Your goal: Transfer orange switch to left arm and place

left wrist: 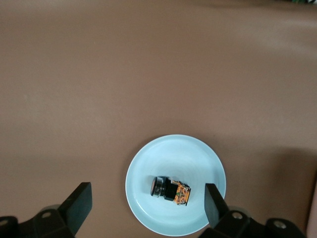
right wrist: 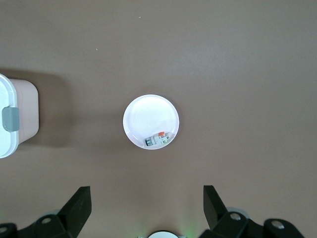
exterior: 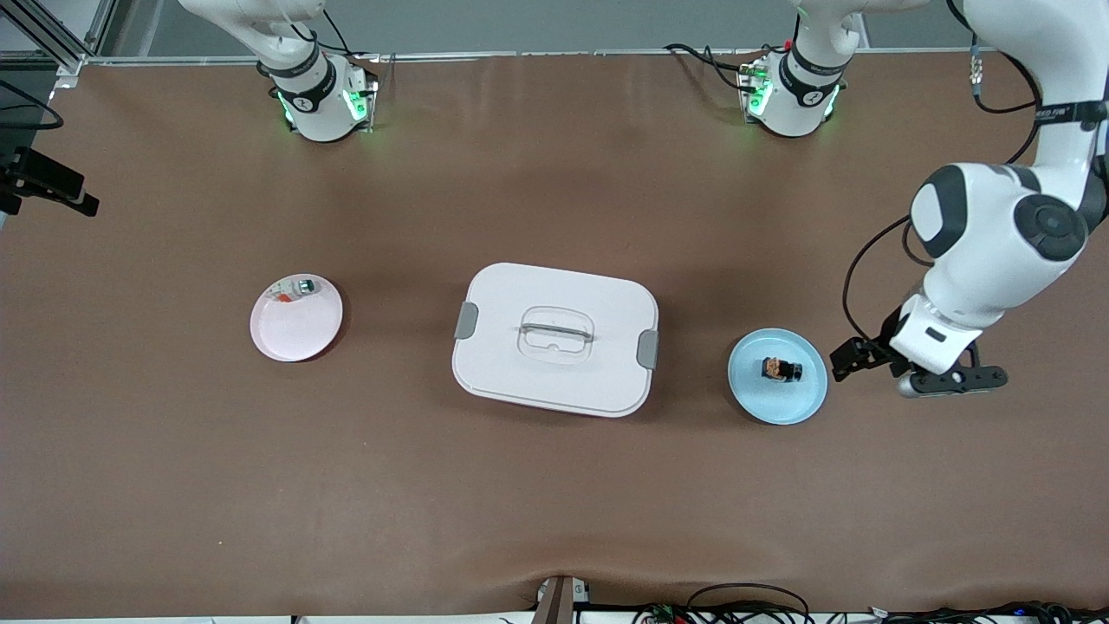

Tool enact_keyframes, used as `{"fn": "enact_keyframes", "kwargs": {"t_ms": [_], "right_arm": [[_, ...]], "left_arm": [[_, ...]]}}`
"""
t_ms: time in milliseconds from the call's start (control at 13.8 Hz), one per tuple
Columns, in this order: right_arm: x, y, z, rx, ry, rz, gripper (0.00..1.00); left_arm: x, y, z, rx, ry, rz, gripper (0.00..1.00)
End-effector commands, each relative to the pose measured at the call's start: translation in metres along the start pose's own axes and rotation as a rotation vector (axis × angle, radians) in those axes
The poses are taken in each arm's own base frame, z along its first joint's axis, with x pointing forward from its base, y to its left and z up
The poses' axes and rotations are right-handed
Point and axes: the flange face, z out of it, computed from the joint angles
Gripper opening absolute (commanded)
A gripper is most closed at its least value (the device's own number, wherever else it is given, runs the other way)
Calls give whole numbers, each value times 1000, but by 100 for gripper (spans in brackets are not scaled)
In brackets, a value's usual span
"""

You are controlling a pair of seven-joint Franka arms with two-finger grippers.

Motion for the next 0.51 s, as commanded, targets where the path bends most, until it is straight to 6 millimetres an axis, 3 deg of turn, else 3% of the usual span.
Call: {"fn": "enact_keyframes", "kwargs": {"t_ms": [0,218,435], "right_arm": [[-7,-3,-3,-13,4,-16,100],[-7,-1,-2,-13,4,-10,100],[-7,-1,-2,-14,4,-10,100]], "left_arm": [[0,-1,-46,-3,8,17,100],[6,-5,-93,5,-36,36,100],[-3,-15,-133,12,-42,59,100]]}}
